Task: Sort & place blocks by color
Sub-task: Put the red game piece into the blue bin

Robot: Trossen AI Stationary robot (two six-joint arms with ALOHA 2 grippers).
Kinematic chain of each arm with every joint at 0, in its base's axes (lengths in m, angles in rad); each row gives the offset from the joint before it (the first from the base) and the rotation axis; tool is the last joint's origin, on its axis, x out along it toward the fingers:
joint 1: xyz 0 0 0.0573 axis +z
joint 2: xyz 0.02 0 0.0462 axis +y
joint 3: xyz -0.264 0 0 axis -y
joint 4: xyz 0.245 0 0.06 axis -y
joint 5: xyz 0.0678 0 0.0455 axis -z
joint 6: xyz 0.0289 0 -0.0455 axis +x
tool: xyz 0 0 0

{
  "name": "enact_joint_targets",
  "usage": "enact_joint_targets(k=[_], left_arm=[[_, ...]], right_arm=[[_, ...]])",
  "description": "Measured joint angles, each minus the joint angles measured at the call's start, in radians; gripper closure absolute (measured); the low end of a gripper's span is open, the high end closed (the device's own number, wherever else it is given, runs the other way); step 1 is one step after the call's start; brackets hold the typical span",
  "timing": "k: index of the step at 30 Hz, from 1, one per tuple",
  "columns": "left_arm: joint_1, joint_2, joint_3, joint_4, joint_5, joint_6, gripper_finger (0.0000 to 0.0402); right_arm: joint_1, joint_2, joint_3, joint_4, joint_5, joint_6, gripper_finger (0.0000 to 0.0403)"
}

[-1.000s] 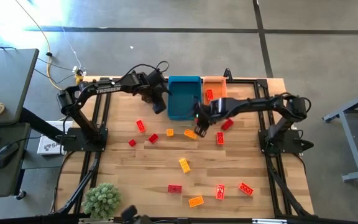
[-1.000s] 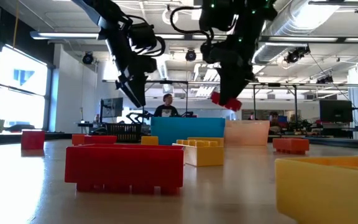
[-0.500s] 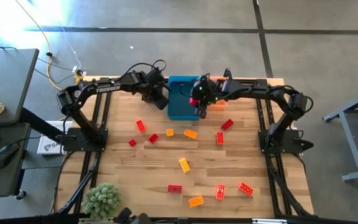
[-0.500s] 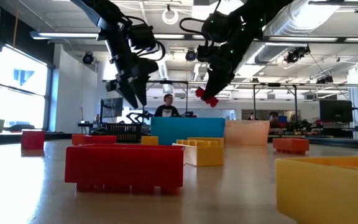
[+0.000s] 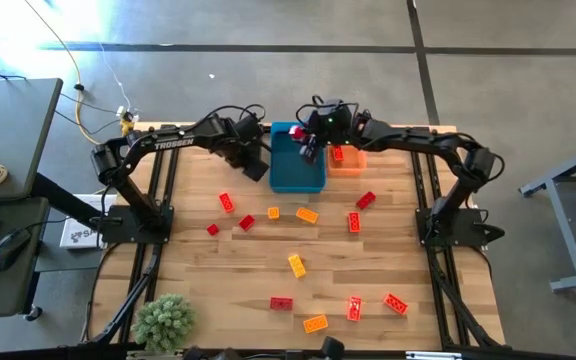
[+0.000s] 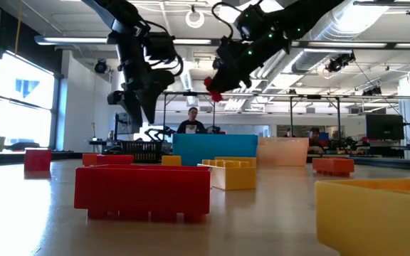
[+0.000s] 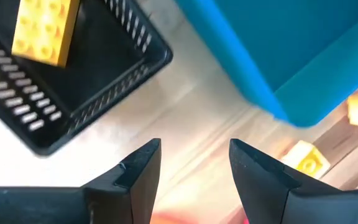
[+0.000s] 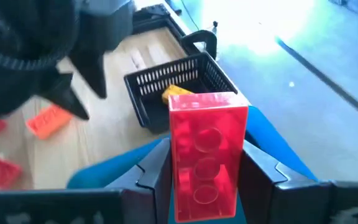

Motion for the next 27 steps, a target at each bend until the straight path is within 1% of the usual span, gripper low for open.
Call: enact_joint_targets(k=[3,10,18,23,27], left_arm=[[-0.009,0.0,0.0,-0.046,0.0,0.013,0.0223],[-0.033,0.0,0.0,-0.12,-0.004,0.085,0.0223],[-0.042,0.0,0.0,-0.135,0.0,0.109,0.0223],[-0.065,0.0,0.0,-0.135,0.0,0.132,0.0223],[-0.088,0.0,0.0,-0.135,0.001,0.132,0.0223]], right_arm=[[0.008,0.037,0.0,0.031,0.001,0.055,0.0284],[0.035,0.107,0.0,0.027,0.009,0.081,0.0284],[0.044,0.184,0.0,-0.011,0.026,0.139,0.0284],[0.044,0.235,0.0,-0.042,0.026,0.167,0.0284],[0.044,0.252,0.0,-0.061,0.026,0.191,0.0284]])
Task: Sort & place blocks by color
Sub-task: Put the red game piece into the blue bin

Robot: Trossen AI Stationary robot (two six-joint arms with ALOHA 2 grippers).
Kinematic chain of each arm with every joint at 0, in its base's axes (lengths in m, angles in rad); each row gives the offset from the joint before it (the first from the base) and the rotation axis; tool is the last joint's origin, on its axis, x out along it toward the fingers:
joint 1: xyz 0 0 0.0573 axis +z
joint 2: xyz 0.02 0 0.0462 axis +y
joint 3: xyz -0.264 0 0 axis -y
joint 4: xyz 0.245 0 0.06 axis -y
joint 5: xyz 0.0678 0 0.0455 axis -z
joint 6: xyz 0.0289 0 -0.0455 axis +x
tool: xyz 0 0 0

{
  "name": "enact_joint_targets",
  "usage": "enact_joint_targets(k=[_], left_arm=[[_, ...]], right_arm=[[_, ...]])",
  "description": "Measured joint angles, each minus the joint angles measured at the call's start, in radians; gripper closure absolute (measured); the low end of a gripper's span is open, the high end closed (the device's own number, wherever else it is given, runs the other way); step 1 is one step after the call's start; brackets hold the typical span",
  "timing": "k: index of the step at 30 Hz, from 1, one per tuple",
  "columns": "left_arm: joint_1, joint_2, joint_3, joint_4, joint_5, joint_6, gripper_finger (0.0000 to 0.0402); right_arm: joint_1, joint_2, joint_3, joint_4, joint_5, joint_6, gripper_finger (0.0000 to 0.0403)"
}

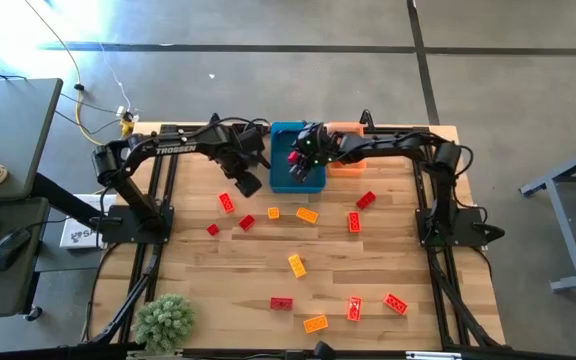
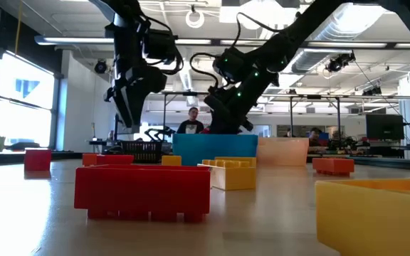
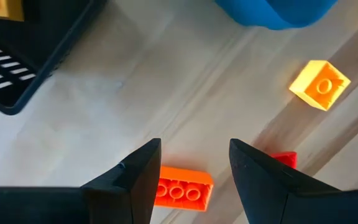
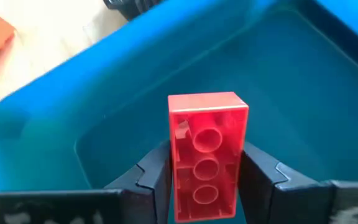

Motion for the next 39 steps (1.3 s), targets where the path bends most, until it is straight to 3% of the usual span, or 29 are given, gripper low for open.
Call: enact_joint_targets(k=[15,18,24,30,39], left_arm=[[-0.073,0.0,0.0,-0.012,0.015,-0.033,0.0223],[-0.091,0.0,0.0,-0.102,0.026,-0.064,0.0223],[-0.119,0.0,0.0,-0.376,-0.098,-0.117,0.0223],[-0.125,-0.007,0.0,-0.39,-0.096,-0.139,0.0223],[-0.168,-0.007,0.0,-0.365,-0.072,-0.145,0.0223]], right_arm=[[0.0,0.001,0.0,-0.028,0.027,-0.019,0.0283],[0.0,0.001,0.0,-0.045,0.027,-0.028,0.0283],[0.005,0.001,0.0,-0.048,0.026,-0.027,0.0283],[0.005,0.001,0.0,-0.058,0.024,-0.027,0.0282],[0.005,0.001,0.0,-0.075,0.019,-0.029,0.0218]])
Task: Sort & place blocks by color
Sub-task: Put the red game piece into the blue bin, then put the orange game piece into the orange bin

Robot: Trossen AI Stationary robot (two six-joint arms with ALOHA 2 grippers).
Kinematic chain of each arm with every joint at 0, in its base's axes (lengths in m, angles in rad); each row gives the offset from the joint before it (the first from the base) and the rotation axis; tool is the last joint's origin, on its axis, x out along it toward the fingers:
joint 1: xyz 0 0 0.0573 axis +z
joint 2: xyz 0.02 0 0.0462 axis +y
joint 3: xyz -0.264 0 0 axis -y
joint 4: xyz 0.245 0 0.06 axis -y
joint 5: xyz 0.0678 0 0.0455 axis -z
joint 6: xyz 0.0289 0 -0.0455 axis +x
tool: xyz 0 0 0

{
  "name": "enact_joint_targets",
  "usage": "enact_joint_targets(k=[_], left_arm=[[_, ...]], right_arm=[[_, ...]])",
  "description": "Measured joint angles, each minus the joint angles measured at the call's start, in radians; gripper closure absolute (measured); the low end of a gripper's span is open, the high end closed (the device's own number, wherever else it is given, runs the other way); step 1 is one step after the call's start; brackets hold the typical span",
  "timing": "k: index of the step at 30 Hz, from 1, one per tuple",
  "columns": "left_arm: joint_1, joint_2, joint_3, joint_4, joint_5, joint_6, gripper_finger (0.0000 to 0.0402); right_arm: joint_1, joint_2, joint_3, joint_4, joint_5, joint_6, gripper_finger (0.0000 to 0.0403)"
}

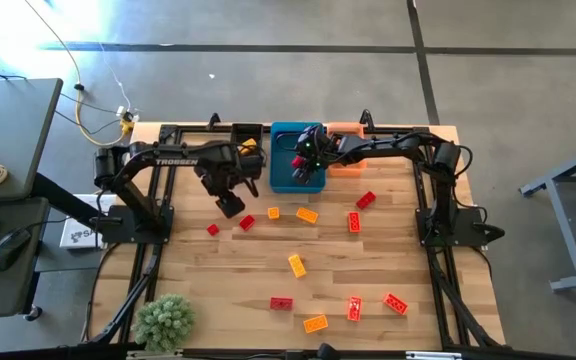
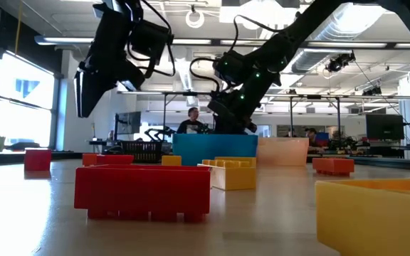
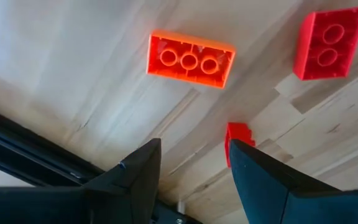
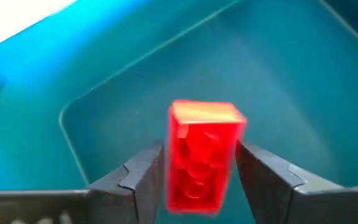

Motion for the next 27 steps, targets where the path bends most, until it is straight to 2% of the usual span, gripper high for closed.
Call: enact_joint_targets(k=[4,12,19,23,27], left_arm=[[-0.015,0.0,0.0,0.0,0.0,-0.103,0.0223],[-0.023,0.0,0.0,0.001,0.03,-0.355,0.0223],[-0.023,0.0,0.0,0.002,0.075,-0.685,0.0223],[-0.032,0.0,0.0,0.016,0.078,-0.768,0.0223],[-0.034,0.0,0.0,0.106,0.027,-0.826,0.0223]], right_arm=[[0.0,-0.001,0.009,-0.033,-0.001,0.0,0.0203],[0.0,-0.003,0.149,-0.206,-0.018,-0.101,0.0202],[-0.003,-0.004,0.284,-0.306,-0.011,-0.197,0.0202],[-0.003,-0.004,0.352,-0.336,0.007,-0.254,0.0202],[-0.003,-0.004,0.402,-0.336,0.008,-0.292,0.0202]])
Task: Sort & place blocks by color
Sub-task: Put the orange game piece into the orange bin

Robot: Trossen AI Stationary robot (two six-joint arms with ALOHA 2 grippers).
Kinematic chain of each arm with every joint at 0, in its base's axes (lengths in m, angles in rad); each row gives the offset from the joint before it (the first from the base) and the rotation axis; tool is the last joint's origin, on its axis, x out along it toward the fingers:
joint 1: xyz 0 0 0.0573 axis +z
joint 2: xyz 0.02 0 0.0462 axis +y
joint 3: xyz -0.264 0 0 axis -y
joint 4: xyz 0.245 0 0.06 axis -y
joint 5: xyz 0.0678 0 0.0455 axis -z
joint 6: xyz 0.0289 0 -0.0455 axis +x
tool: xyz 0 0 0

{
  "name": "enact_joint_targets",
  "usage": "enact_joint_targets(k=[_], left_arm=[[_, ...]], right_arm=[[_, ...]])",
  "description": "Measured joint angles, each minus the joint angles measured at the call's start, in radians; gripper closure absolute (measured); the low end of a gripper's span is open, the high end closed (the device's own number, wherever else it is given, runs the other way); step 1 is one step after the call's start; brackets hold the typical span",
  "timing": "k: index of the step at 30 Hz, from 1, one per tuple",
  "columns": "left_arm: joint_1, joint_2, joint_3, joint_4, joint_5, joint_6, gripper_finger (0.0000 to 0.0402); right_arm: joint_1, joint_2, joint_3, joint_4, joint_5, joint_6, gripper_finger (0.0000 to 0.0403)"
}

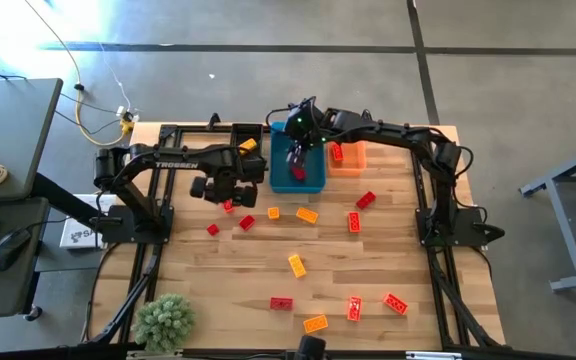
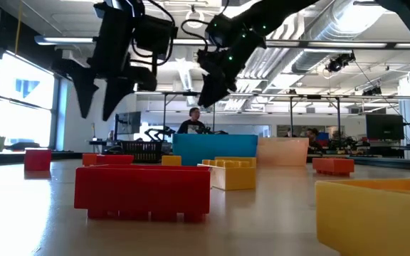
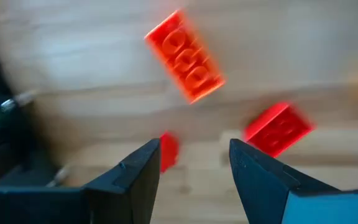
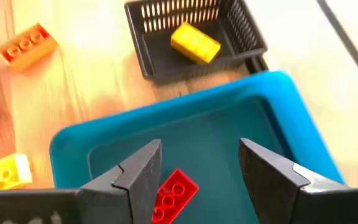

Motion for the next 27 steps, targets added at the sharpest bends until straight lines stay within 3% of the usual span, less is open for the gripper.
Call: enact_joint_targets(k=[5,18,27], left_arm=[[-0.003,0.0,0.0,0.098,-0.093,-0.069,0.0223],[-0.041,0.001,-0.006,0.091,-0.255,-0.341,0.0223],[-0.085,0.002,-0.118,0.099,-0.234,-0.603,0.0223]], right_arm=[[0.0,0.0,0.033,0.002,-0.001,-0.025,0.0201],[-0.001,0.0,0.036,-0.017,-0.002,-0.123,0.0201],[-0.009,0.0,0.036,-0.021,-0.003,-0.128,0.0201]])
